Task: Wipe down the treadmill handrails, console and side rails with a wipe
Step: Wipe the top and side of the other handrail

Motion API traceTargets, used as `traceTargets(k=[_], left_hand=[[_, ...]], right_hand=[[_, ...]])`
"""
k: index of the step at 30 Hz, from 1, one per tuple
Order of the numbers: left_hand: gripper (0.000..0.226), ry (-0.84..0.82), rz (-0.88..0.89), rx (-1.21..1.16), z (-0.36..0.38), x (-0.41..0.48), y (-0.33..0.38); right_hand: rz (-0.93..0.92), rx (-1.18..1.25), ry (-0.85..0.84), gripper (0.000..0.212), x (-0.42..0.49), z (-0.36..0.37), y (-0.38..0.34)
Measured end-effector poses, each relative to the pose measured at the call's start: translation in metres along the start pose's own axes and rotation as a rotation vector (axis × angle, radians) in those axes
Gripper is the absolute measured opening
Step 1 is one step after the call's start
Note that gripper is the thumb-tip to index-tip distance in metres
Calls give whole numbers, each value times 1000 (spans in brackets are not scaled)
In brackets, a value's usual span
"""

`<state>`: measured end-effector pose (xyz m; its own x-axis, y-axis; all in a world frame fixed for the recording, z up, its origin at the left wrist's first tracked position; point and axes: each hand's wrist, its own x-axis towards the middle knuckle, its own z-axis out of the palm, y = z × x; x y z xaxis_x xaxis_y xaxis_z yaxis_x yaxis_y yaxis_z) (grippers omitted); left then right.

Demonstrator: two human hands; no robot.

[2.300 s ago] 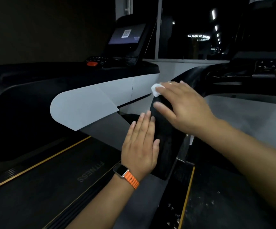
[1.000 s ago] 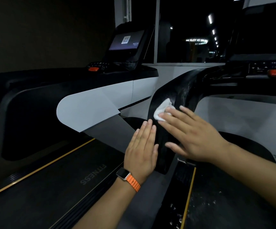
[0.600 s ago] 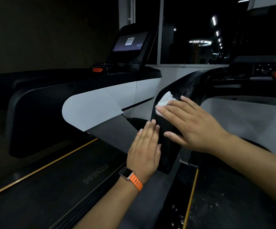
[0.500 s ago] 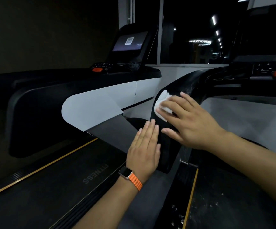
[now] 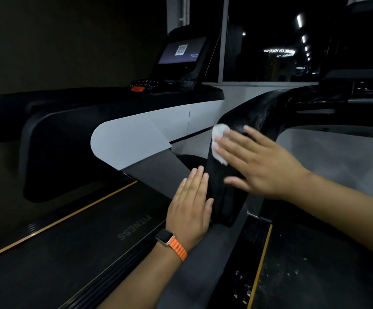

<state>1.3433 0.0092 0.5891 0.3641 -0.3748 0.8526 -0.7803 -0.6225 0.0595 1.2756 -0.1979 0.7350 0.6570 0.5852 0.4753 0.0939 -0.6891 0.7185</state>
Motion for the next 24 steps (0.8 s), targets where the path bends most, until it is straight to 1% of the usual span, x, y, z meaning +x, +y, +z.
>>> traceTargets(k=[2, 3, 4, 6, 7, 8, 9, 12, 13, 14, 17, 19, 21, 24], left_hand=[[57, -12, -21, -11, -1, -6, -2], [57, -17, -30, -13, -2, -8, -4], [57, -21, -35, -14, -4, -11, -5], [57, -31, -40, -13, -8, -17, -11], [57, -40, -42, -10, -9, -19, -14], [57, -46, -44, -6, -9, -21, -16], [57, -51, -48, -3, -9, -22, -19], [57, -62, -78, -3, -8, -24, -22], [57, -64, -89, -5, -8, -25, -23], [58, -65, -97, -6, -9, -26, -23], [58, -77, -104, 5, -14, -32, -27], [57, -84, -112, 17, -17, -36, -29], [57, -90, -119, 26, -19, -38, -30], [57, -109, -128, 33, -20, -42, -29]], right_hand=[[82, 44, -4, 79, 12, -4, -4], [67, 57, -8, 81, 9, -3, -11], [10, 55, -25, 83, 0, 1, -21], [-169, 42, -76, 86, -28, 9, -48], [-229, 31, -97, 86, -38, 11, -56], [-246, 17, -100, 86, -41, 12, -57], [-222, 0, -92, 85, -35, 12, -54], [-4, -26, -99, 84, -1, 3, -41], [23, -20, -115, 85, 6, 1, -41], [-2, -5, -131, 86, 7, 2, -46], [-214, 20, -152, 90, -24, 14, -76], [-282, 16, -146, 90, -46, 17, -81], [-280, 0, -138, 89, -56, 13, -75], [-214, -35, -135, 87, -50, 11, -73]])
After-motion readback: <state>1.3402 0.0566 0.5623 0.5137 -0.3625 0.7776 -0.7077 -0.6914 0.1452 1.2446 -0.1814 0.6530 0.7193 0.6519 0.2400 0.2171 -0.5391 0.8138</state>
